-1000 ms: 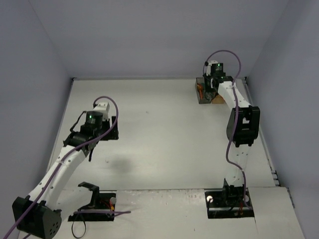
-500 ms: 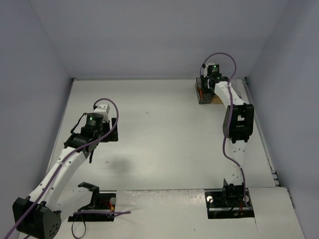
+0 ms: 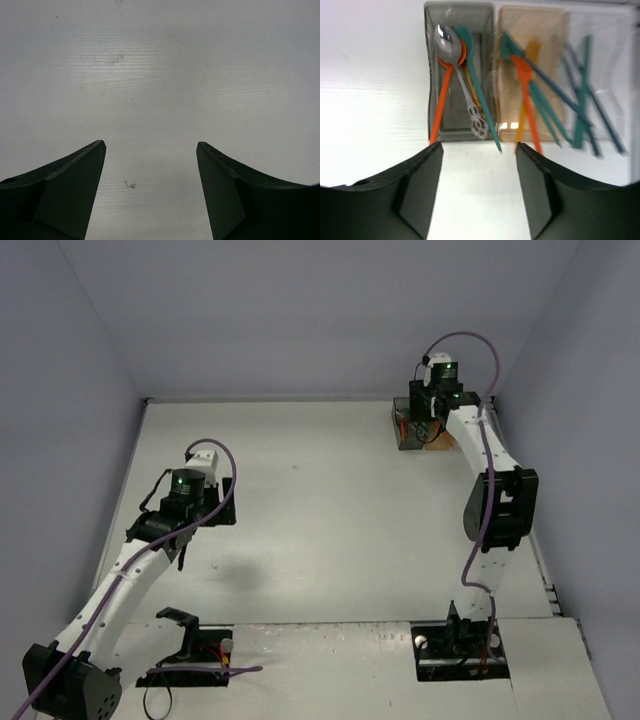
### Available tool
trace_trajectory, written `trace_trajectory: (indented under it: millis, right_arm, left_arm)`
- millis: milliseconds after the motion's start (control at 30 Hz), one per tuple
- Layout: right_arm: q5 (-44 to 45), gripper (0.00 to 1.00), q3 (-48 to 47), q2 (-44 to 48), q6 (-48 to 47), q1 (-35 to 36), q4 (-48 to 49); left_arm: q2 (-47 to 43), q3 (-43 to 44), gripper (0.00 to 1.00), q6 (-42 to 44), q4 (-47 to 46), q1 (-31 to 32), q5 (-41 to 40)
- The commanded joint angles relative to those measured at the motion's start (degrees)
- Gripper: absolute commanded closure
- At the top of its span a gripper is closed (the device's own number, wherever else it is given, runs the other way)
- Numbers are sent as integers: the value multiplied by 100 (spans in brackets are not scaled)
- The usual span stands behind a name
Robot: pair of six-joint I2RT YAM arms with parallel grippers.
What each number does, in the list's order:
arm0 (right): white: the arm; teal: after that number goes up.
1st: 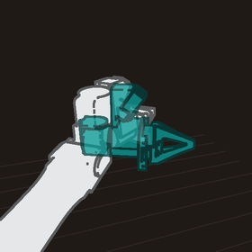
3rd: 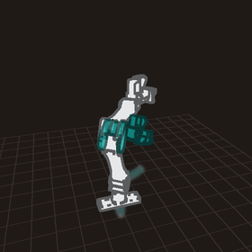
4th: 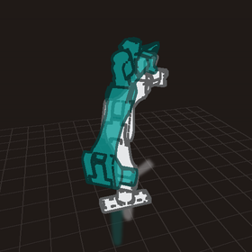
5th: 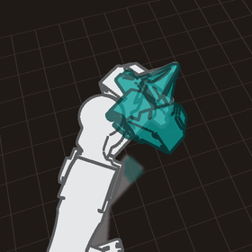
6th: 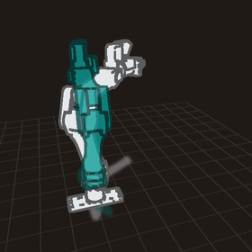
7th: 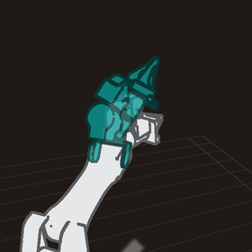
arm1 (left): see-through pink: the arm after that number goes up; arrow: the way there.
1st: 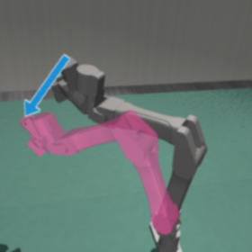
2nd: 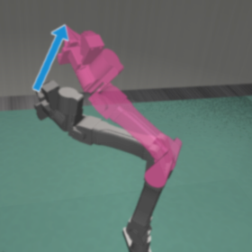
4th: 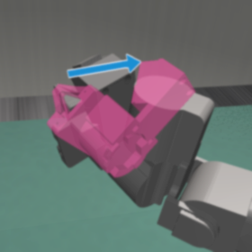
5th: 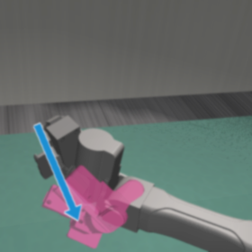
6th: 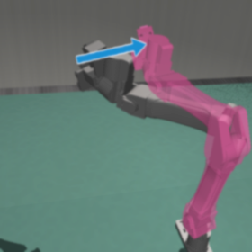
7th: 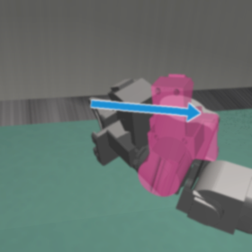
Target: Sort the eating utensils into containers
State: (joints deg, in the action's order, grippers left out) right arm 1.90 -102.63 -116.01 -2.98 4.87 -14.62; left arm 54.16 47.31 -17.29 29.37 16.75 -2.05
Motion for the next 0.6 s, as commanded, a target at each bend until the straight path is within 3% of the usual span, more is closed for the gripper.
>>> trace_trajectory:
  millis: [0,133,333,567]
  right_arm:
    - [381,39,601,2181,179,-73,276]
    - [719,30,1642,3729,205,-91,276]
    - [1400,1,3217,6171,297,-100,258]
    - [1805,0,4438,8435,659,-101,27]
  left_arm:
    - [-315,146,29,111,-191,-5,-287]
    - [-405,273,29,146,-52,-5,-465]
    - [-475,569,29,252,69,-5,-833]
    - [-389,666,28,91,-196,3,-1239]
